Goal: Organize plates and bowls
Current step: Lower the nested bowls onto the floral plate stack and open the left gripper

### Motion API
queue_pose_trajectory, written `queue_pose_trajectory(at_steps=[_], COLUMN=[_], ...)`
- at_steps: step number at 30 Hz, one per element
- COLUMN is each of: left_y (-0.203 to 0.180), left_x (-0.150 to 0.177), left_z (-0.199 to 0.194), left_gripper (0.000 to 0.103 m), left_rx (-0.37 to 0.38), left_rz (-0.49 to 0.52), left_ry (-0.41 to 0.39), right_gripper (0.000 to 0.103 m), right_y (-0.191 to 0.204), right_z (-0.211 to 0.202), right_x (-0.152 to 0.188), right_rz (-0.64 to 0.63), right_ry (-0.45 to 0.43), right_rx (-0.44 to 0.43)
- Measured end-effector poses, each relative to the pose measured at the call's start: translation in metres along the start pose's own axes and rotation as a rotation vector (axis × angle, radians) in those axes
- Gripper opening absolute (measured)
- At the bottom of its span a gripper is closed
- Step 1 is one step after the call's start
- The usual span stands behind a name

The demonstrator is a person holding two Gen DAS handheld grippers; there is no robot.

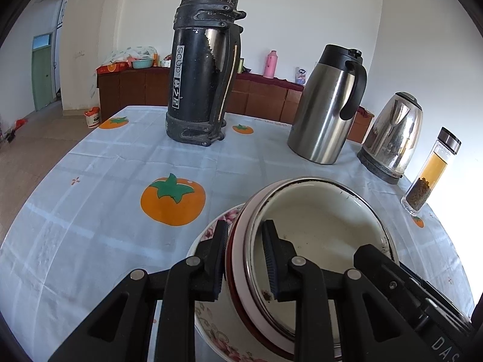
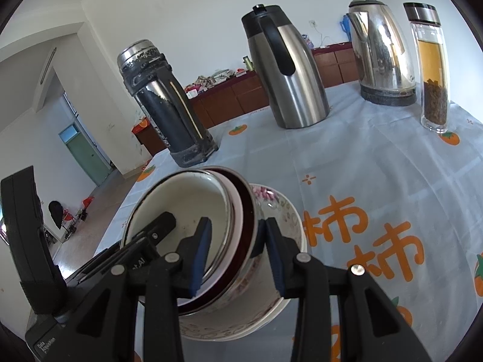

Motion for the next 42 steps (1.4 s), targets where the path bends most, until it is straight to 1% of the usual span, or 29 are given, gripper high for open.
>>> queue_pose_trajectory(at_steps=[8, 13, 22, 26, 35, 38, 42], left_y=[0.003, 0.004, 0.005, 0.005, 0.003, 0.004, 0.002], left_x=[-0.002, 0.001, 0.002, 0.002, 0.001, 0.001, 0.001], left_z=[0.005, 0.011, 0.011, 0.012, 0.011, 0.011, 0.010], left_gripper=[0.026, 0.026, 0.026, 0.027, 0.027, 0.031, 0.031], left_rx=[-0.012, -0.017, -0.024, -0.017, -0.007, 0.002, 0.002], left_rz=[-0.008, -0.012, -0.003, -0.011, -0.006, -0.016, -0.006], left_ry=[-0.001, 0.019, 0.021, 0.028, 0.030, 0.037, 0.042], right_gripper=[0.037, 0.038, 0.038, 0.039, 0.040, 0.042, 0.042], right_y=[0.002, 0.002, 0.003, 0.004, 0.001, 0.000, -0.001], right_z=[0.008, 0.013, 0.012, 0.012, 0.012, 0.012, 0.012], right_x=[0.000, 0.000, 0.001, 0.000, 0.002, 0.002, 0.002], right_rz=[0.008, 0.001, -0.016, -0.009, 0.003, 0.019, 0.024], right_ry=[0.003, 0.023, 0.018, 0.025, 0.010, 0.003, 0.003], right_rx=[-0.007, 0.008, 0.014, 0.017, 0.008, -0.005, -0.006])
Point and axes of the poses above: each gripper's, at about its wrist camera, not at the fingertips, and z roughly the way its jaws point, y to its left, x to its underside, the point moved 5 cm from there along z, roughly the way its jaws point, and after that the axes turned 7 degrees about -y, right-handed, at the moved point
